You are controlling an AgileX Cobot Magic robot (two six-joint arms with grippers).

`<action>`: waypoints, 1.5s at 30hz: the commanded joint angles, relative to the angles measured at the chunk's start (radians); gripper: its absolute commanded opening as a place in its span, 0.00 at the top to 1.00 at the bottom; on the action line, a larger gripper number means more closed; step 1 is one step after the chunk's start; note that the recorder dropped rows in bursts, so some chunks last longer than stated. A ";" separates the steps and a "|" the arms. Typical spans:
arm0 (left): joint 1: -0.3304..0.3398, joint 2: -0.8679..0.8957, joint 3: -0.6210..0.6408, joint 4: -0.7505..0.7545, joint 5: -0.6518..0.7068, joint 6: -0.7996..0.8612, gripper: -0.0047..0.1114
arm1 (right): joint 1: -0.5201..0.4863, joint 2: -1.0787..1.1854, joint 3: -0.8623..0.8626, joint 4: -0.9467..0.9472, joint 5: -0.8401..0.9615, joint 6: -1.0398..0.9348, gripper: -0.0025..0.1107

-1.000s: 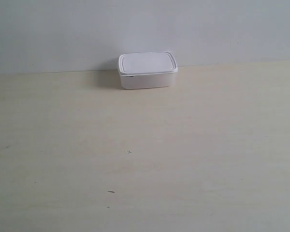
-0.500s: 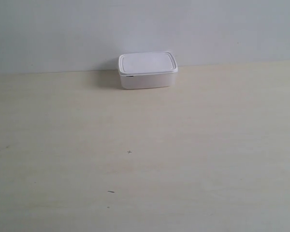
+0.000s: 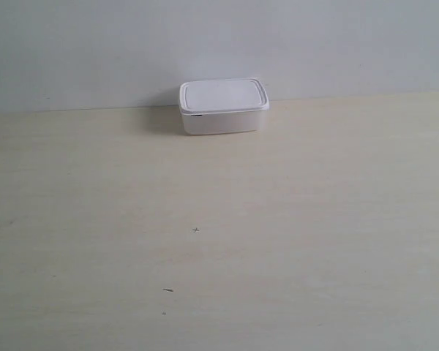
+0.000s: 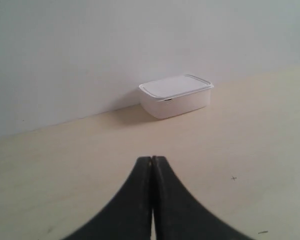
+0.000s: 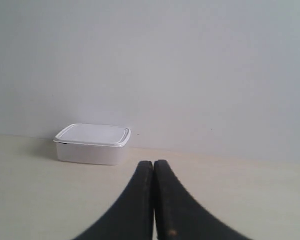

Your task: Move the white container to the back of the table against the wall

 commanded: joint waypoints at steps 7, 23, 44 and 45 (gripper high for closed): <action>0.001 -0.004 0.003 -0.006 0.046 -0.002 0.96 | -0.002 -0.006 0.004 -0.040 0.098 -0.006 0.98; 0.001 -0.004 0.003 -0.008 0.139 -0.002 0.96 | -0.002 -0.006 0.004 -0.016 0.311 -0.006 0.98; 0.001 -0.004 0.003 0.003 0.272 -0.002 0.96 | -0.002 -0.006 0.004 -0.014 0.311 -0.006 0.98; 0.001 -0.004 0.003 0.003 0.272 -0.002 0.96 | -0.002 -0.006 0.004 -0.014 0.311 -0.006 0.98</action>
